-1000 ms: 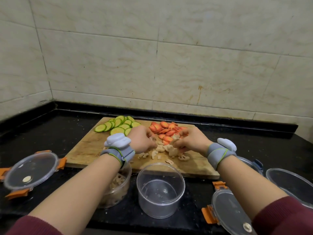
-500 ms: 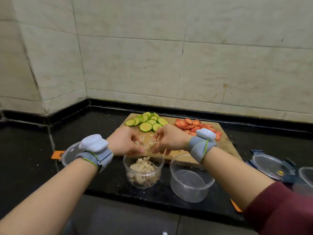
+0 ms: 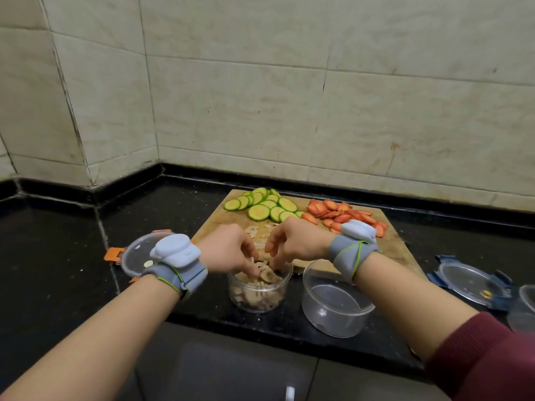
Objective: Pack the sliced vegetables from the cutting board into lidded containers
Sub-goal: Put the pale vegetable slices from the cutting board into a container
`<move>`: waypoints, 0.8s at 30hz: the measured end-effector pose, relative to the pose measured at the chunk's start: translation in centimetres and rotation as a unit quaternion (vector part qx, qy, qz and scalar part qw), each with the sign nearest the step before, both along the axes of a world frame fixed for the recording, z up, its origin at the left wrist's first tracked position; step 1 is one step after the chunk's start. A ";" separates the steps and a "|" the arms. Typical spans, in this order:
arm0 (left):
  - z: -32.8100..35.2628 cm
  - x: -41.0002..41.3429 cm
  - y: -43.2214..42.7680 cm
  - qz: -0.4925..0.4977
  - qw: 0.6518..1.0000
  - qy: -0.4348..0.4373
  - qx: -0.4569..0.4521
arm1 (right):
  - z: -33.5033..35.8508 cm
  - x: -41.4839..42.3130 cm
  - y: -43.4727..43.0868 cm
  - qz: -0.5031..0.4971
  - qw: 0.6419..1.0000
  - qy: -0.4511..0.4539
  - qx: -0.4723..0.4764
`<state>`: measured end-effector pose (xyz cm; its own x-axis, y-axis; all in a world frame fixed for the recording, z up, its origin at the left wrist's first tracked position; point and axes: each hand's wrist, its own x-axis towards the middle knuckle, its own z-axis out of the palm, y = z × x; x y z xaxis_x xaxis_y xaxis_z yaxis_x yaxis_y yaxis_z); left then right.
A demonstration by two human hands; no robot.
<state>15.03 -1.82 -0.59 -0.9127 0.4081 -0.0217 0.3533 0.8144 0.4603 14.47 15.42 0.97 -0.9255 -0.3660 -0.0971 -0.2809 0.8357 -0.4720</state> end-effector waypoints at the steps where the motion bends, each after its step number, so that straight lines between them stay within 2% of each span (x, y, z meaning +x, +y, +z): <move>1: 0.2 0.0 -0.2 -0.004 1.000 -0.016 0.013 | 0.1 0.1 0.2 0.001 1.000 -0.001 -0.010; 5: 0.5 0.0 -1.1 0.000 0.997 -0.051 0.056 | -0.1 -0.1 0.4 0.006 1.000 0.002 -0.022; 9: 0.1 0.0 -1.3 0.014 0.998 -0.015 0.062 | -0.5 -0.2 0.4 -0.015 0.999 0.028 -0.036; 12: -0.5 -0.2 -1.3 0.030 0.998 0.034 0.033 | -0.8 -0.1 0.3 -0.032 0.995 0.091 0.012; 15: -1.5 -0.8 -1.5 0.022 0.999 0.046 0.014 | -1.4 0.1 0.1 -0.028 0.993 0.081 0.079; 18: -2.2 -1.0 -1.5 0.021 0.999 0.027 -0.022 | -2.2 0.4 -0.3 -0.019 0.991 0.056 0.122; 24: -2.2 -1.0 -1.6 0.028 0.999 -0.031 0.016 | -2.5 -0.4 -0.3 -0.031 0.982 0.103 0.157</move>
<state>14.08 -3.41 -2.82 -0.9315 0.3576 -0.0661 0.2774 0.8164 0.5065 14.04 15.13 -1.54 -0.9568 -0.2908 -0.0045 -0.2879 0.9492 -0.1268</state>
